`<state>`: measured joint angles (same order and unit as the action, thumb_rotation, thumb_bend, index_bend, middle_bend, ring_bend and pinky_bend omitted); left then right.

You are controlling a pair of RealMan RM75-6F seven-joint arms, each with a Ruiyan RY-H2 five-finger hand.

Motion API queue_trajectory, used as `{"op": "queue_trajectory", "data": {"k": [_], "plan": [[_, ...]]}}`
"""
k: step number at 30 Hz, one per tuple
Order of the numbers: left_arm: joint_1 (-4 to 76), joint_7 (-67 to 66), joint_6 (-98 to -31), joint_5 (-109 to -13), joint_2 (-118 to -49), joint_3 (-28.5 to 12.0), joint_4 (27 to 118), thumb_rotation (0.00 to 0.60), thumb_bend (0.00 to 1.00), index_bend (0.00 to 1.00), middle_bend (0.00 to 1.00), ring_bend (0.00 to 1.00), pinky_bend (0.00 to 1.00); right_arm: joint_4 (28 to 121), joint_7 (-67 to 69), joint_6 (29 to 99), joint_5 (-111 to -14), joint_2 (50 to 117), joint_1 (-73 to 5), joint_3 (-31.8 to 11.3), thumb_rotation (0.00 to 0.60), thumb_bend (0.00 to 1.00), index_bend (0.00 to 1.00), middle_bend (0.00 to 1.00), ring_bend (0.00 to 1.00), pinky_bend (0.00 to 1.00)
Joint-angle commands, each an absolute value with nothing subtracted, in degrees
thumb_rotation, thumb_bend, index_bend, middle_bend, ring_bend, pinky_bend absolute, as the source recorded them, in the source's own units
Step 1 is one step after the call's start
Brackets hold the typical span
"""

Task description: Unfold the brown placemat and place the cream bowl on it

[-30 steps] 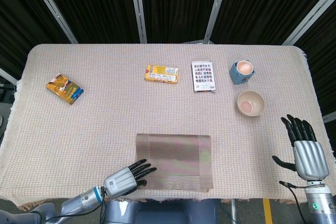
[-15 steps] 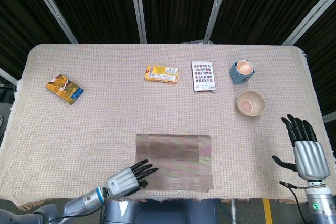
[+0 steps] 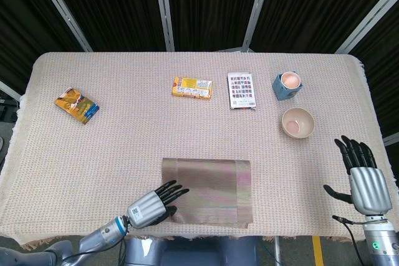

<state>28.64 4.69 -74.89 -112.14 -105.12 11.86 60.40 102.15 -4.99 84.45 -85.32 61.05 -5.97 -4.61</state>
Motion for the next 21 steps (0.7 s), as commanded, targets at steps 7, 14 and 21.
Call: {"op": "queue_trajectory", "data": {"k": [7,14,21], "plan": [[32.9,6.8,-73.0,-106.1,-104.8,3.2,64.1,0.600,0.52,0.57,0.00,0.00,0.00,102.4,-5.4,84.7,-85.5,61.2,-5.9,-4.7,0.600,0.00,0.00,0.00,0.00,0.00],[38.7,7.1,-68.1,-99.3,-104.9,-6.6,63.4,0.600,0.53,0.59,0.00,0.00,0.00,102.3,-5.9,85.3,-85.1,61.2,-5.9,-5.3,0.600,0.00,0.00,0.00,0.00,0.00],[42.7,8.5,-63.9,-92.4,-105.4,-13.9,55.5,0.600,0.55,0.61,0.00,0.00,0.00,101.2,-6.3,84.2,-82.6,61.6,-6.3,-6.1,0.600,0.00,0.00,0.00,0.00,0.00]]}}
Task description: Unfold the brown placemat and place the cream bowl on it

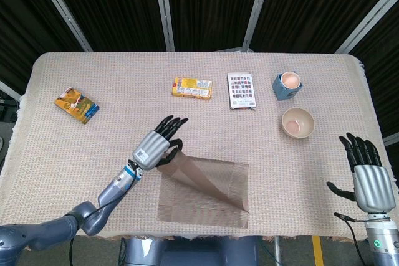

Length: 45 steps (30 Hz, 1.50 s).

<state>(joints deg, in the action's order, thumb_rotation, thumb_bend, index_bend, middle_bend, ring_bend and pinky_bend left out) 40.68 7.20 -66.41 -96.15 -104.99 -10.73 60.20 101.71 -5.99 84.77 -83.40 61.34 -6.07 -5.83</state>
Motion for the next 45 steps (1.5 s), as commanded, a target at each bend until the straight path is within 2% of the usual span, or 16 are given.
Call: {"op": "queue_trajectory", "data": {"k": [1,7,12,15,17,18,19,20,22,23,30,34,38,40,45], "plan": [[42.9,9.2,-63.5,-91.6,-105.6,-14.3,54.1,0.600,0.55,0.61,0.00,0.00,0.00,101.0,-6.4,84.1,-82.4,61.7,-6.4,-6.2,0.600,0.00,0.00,0.00,0.00,0.00],[43.3,15.6,-61.9,-87.8,-107.0,-15.3,43.4,0.600,0.55,0.61,0.00,0.00,0.00,99.9,-7.1,83.2,-80.7,62.4,-6.7,-6.5,0.600,0.00,0.00,0.00,0.00,0.00],[42.6,18.9,-61.3,-87.0,-107.3,-13.9,37.5,0.600,0.55,0.61,0.00,0.00,0.00,99.3,-7.9,82.4,-80.1,63.1,-7.0,-6.5,0.600,0.00,0.00,0.00,0.00,0.00],[41.7,19.9,-61.2,-86.9,-107.1,-12.8,35.6,0.600,0.54,0.53,0.00,0.00,0.00,99.1,-8.3,81.9,-80.0,63.4,-7.2,-6.3,0.600,0.00,0.00,0.00,0.00,0.00],[41.2,20.2,-61.4,-87.0,-106.9,-12.2,34.9,0.600,0.44,0.27,0.00,0.00,0.00,99.1,-8.6,81.7,-80.0,63.6,-7.2,-6.2,0.600,0.00,0.00,0.00,0.00,0.00],[40.7,20.3,-61.7,-87.0,-106.7,-11.8,34.6,0.600,0.33,0.12,0.00,0.00,0.00,99.1,-8.8,81.6,-80.1,63.7,-7.3,-6.0,0.600,0.00,0.00,0.00,0.00,0.00],[40.1,20.3,-62.1,-86.8,-106.3,-11.5,34.6,0.600,0.24,0.05,0.00,0.00,0.00,99.1,-9.0,81.4,-80.2,63.8,-7.3,-5.8,0.600,0.00,0.00,0.00,0.00,0.00],[39.7,20.2,-62.5,-86.6,-105.9,-11.4,34.8,0.600,0.12,0.00,0.00,0.00,0.00,99.1,-9.1,81.4,-80.4,63.9,-7.3,-5.7,0.600,0.00,0.00,0.00,0.00,0.00],[38.7,19.8,-63.7,-86.1,-104.7,-11.5,36.3,0.600,0.02,0.00,0.00,0.00,0.00,99.3,-9.4,81.2,-80.8,64.0,-7.4,-5.4,0.600,0.00,0.00,0.00,0.00,0.00],[38.2,19.6,-64.4,-85.9,-103.9,-11.6,37.2,0.600,0.00,0.00,0.00,0.00,0.00,99.3,-9.5,81.1,-81.2,64.1,-7.4,-5.2,0.600,0.00,0.00,0.00,0.00,0.00],[32.5,12.6,-69.1,-83.7,-93.4,-11.6,53.1,0.600,0.00,0.00,0.00,0.00,0.00,98.9,-9.3,76.9,-86.3,64.7,-10.1,-2.9,0.600,0.00,0.00,0.00,0.00,0.00],[26.8,-0.1,-71.6,-80.4,-81.5,-10.9,72.3,0.600,0.00,0.00,0.00,0.00,0.00,98.3,-8.8,71.4,-89.7,65.4,-14.2,-2.1,0.600,0.00,0.00,0.00,0.00,0.00],[22.0,-8.7,-74.5,-76.5,-72.5,-10.3,88.3,0.600,0.00,0.00,0.00,0.00,0.00,96.6,-9.5,67.9,-92.8,67.1,-17.6,-2.0,0.600,0.00,0.00,0.00,0.00,0.00],[20.1,-11.0,-75.8,-75.0,-69.5,-9.8,93.5,0.600,0.00,0.00,0.00,0.00,0.00,95.5,-10.2,66.5,-94.4,68.3,-19.2,-1.8,0.600,0.00,0.00,0.00,0.00,0.00],[17.1,-13.3,-78.5,-74.1,-65.6,-8.4,99.5,0.600,0.00,0.00,0.00,0.00,0.00,92.6,-11.7,63.1,-96.2,71.8,-21.7,-0.7,0.600,0.00,0.00,0.00,0.00,0.00]]}}
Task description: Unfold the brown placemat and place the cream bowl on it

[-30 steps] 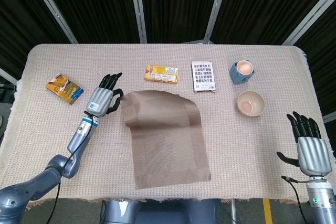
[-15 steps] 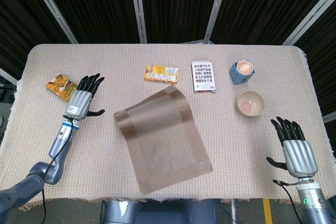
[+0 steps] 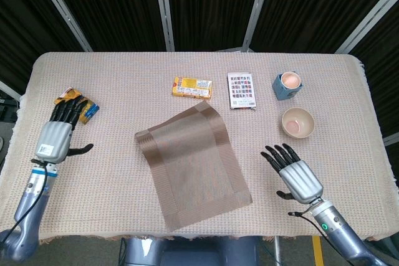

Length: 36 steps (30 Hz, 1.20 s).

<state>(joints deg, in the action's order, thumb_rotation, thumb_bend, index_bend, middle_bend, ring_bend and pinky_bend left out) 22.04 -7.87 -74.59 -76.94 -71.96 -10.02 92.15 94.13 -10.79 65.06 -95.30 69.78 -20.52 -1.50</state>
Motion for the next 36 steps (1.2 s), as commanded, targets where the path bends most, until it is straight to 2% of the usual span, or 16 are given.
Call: {"op": "queue_trajectory", "data": {"k": [1,12,36], "plan": [[16.5,-13.5,-78.9,-73.8,-65.1,-8.2,100.5,0.600,0.00,0.00,0.00,0.00,0.00,92.0,-11.9,62.4,-96.5,72.6,-22.2,-0.4,0.600,0.00,0.00,0.00,0.00,0.00],[15.0,-13.3,-78.7,-73.0,-63.5,-7.0,102.5,0.600,0.00,0.00,0.00,0.00,0.00,87.6,-15.2,58.1,-97.8,79.3,-24.6,2.1,0.600,0.00,0.00,0.00,0.00,0.00],[15.4,-10.5,-76.4,-73.6,-63.2,-6.7,102.1,0.600,0.00,0.00,0.00,0.00,0.00,81.8,-17.7,59.0,-98.1,86.3,-26.3,2.8,0.600,0.00,0.00,0.00,0.00,0.00]]}}
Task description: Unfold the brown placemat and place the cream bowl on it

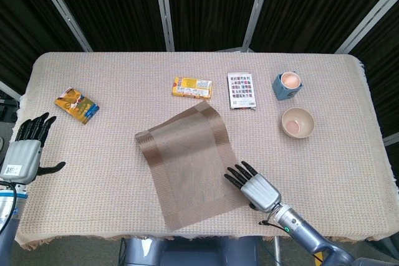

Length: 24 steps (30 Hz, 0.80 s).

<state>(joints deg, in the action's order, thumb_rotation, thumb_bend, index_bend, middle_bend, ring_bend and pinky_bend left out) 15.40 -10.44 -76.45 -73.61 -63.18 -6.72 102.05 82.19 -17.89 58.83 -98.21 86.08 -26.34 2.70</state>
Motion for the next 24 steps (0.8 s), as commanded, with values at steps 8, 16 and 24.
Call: {"op": "queue_trajectory", "data": {"k": [8,16,24], "plan": [[15.4,-10.6,-76.3,-73.6,-63.2,-6.7,102.0,0.600,0.00,0.00,0.00,0.00,0.00,80.3,-16.1,59.8,-97.6,87.4,-26.4,3.0,0.600,0.00,0.00,0.00,0.00,0.00],[15.4,-10.7,-76.1,-73.5,-63.4,-6.6,102.0,0.600,0.00,0.00,0.00,0.00,0.00,79.8,-13.9,61.8,-98.1,89.4,-27.0,2.0,0.600,0.00,0.00,0.00,0.00,0.00],[15.4,-10.7,-75.9,-73.6,-63.4,-6.5,102.0,0.600,0.00,0.00,0.00,0.00,0.00,77.5,-12.0,63.0,-98.7,91.5,-27.3,2.2,0.600,0.07,0.03,0.00,0.00,0.00]]}}
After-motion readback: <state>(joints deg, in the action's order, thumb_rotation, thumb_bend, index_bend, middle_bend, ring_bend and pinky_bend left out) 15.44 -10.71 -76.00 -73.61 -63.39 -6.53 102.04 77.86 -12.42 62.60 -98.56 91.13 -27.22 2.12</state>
